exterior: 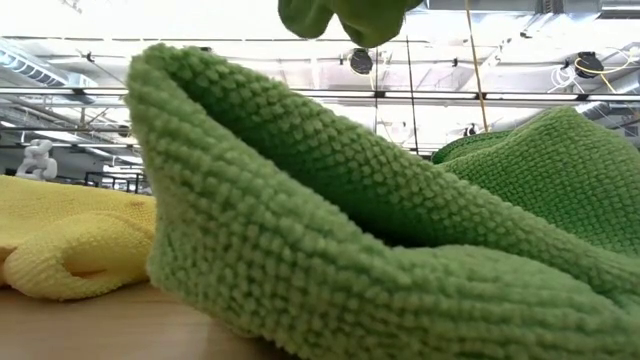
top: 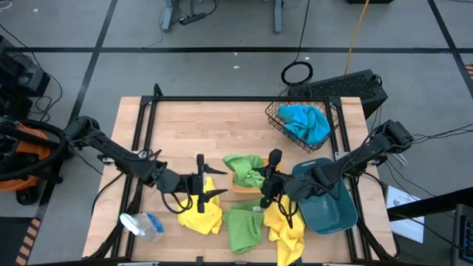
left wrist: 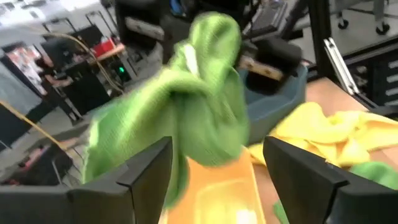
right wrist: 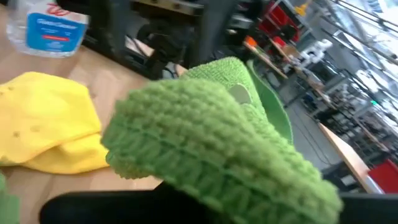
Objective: Sort microfiber towel by color & place in baskets
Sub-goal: Put the top green microfiber cloth into the blue bin
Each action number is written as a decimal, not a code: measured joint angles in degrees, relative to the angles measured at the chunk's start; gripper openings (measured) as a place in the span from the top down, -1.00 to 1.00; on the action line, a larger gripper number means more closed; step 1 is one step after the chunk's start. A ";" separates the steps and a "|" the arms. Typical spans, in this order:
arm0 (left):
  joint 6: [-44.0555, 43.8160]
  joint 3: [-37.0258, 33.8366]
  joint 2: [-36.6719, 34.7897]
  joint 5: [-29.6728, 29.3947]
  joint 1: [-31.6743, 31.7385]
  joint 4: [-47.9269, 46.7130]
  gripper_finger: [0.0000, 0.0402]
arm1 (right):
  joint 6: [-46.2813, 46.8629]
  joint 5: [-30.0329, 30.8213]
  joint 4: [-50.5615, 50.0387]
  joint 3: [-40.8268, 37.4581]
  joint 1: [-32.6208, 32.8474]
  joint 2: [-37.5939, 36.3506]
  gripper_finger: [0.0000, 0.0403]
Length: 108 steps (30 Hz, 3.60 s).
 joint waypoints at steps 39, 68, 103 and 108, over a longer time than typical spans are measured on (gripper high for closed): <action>-6.47 0.00 -0.97 -0.02 -0.51 -6.47 -0.29 | 0.42 22.80 -4.91 0.01 13.01 -3.84 0.82; -7.50 -0.02 -0.97 0.04 -0.51 -6.42 -0.29 | 50.15 11.91 -56.65 -3.24 13.07 -29.95 0.82; -16.51 -0.07 13.42 15.31 0.07 2.40 -0.29 | 97.07 -23.29 -69.28 -14.11 18.63 -19.24 0.61; -16.51 -0.07 18.68 15.39 -0.36 6.75 -0.29 | 97.10 -28.60 -69.21 -14.12 18.63 -14.43 0.32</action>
